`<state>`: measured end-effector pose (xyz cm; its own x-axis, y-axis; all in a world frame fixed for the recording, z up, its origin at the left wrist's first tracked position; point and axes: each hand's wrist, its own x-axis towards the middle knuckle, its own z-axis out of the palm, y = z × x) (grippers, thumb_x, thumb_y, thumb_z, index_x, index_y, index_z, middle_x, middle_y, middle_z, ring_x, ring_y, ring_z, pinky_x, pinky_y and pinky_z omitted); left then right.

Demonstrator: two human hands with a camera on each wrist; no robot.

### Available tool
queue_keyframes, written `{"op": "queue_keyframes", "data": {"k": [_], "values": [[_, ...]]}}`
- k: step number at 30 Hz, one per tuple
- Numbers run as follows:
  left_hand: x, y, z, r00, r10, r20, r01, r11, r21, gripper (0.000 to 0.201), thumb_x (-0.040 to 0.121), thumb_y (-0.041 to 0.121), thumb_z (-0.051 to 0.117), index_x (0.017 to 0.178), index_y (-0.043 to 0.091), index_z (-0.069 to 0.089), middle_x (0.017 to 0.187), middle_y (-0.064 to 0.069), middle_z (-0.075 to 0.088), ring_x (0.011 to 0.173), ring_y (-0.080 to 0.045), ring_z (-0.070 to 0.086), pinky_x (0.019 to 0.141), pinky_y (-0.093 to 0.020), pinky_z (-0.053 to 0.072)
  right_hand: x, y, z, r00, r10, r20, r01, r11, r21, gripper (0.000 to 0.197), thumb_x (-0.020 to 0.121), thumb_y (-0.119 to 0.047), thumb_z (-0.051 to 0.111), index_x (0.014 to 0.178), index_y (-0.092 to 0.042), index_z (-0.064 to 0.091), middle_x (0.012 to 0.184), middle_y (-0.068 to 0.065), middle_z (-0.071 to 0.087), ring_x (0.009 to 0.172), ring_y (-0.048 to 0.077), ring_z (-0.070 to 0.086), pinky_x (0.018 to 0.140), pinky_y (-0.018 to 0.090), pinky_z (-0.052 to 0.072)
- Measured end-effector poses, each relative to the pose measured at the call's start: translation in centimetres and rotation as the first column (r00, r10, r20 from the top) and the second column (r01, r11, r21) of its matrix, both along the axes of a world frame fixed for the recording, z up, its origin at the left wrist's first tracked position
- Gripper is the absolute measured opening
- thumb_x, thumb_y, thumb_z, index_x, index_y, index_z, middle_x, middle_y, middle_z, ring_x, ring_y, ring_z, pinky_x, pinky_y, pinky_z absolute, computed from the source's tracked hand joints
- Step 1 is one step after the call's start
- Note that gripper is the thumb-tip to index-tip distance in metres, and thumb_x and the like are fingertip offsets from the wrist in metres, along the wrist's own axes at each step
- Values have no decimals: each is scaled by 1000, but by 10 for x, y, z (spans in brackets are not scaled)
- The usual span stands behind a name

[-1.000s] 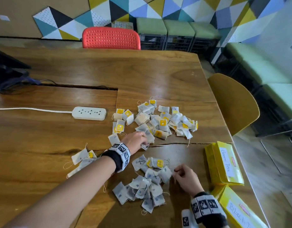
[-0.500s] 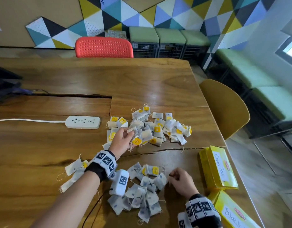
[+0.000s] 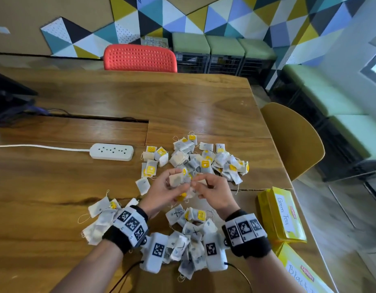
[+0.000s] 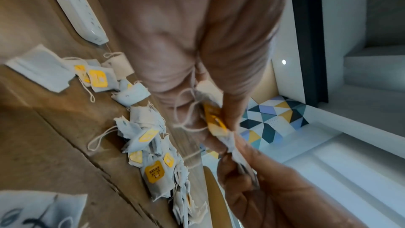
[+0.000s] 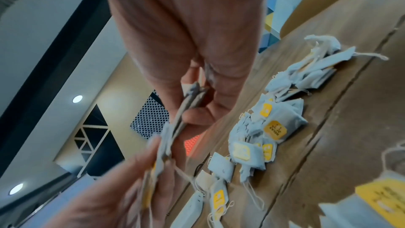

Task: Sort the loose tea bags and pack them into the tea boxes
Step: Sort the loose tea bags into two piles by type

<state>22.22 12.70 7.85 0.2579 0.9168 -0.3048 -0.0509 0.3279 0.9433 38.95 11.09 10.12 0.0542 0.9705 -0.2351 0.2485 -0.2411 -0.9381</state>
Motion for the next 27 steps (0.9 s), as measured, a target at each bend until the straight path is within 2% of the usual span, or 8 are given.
{"op": "queue_keyframes", "data": {"k": [3,6,9,12,15,19,24,27], "values": [[-14,-5,-4,999,36,-20,-36,999,26,34,83,4,70,113,17,62,115,-13,67,87,-20,68,73,-33,57,5,-5,1,989,-14,-145,1,996,-89,8,86,-5,68,92,-8,71,80,4,69,70,14,63,67,30,52],[-25,-14,-3,994,84,75,-78,994,-81,32,88,-3,60,117,11,60,111,-13,70,81,-15,70,61,-21,56,11,-11,0,948,-58,-313,-6,980,-200,16,88,0,63,104,1,66,94,14,68,82,23,67,75,32,58],[-32,-22,-3,986,86,146,-61,985,-164,34,92,-3,53,122,12,58,110,-14,70,83,-17,70,53,-22,55,15,-17,2,882,-107,-459,-25,962,-273,18,92,3,55,108,3,63,107,20,66,92,29,68,74,34,59],[-39,-31,-2,974,80,211,-29,973,-231,32,95,-1,49,121,14,61,112,-16,69,84,-19,68,55,-23,56,15,-21,4,811,-207,-547,-12,929,-369,23,95,-6,54,114,3,62,103,15,65,77,25,69,61,31,57],[-41,-40,-3,965,59,257,17,958,-285,30,97,3,46,120,15,62,113,-18,68,89,-22,65,64,-26,56,9,-23,0,873,-158,-461,-43,918,-395,29,90,-23,65,112,-4,63,84,5,60,57,14,58,50,25,47],[-38,-53,-6,948,101,302,10,938,-345,29,97,6,45,120,12,63,114,-22,62,89,-24,60,68,-26,56,-9,-25,-6,968,122,-221,-190,929,-317,27,84,-22,72,104,-6,62,79,0,60,51,9,53,50,22,42],[-38,-66,-4,922,139,361,15,920,-391,33,99,9,41,126,15,59,108,-21,64,83,-23,63,70,-27,58,-22,-24,-14,940,324,104,-295,929,-224,33,77,-23,79,102,-12,61,86,6,68,48,7,52,43,20,41],[-39,-71,-3,911,150,385,14,920,-391,36,100,12,38,131,18,55,113,-24,60,86,-25,61,74,-30,57,-25,-27,-16,939,326,112,-300,933,-198,24,77,-20,79,94,-8,65,78,3,65,44,3,49,40,16,37]]}}
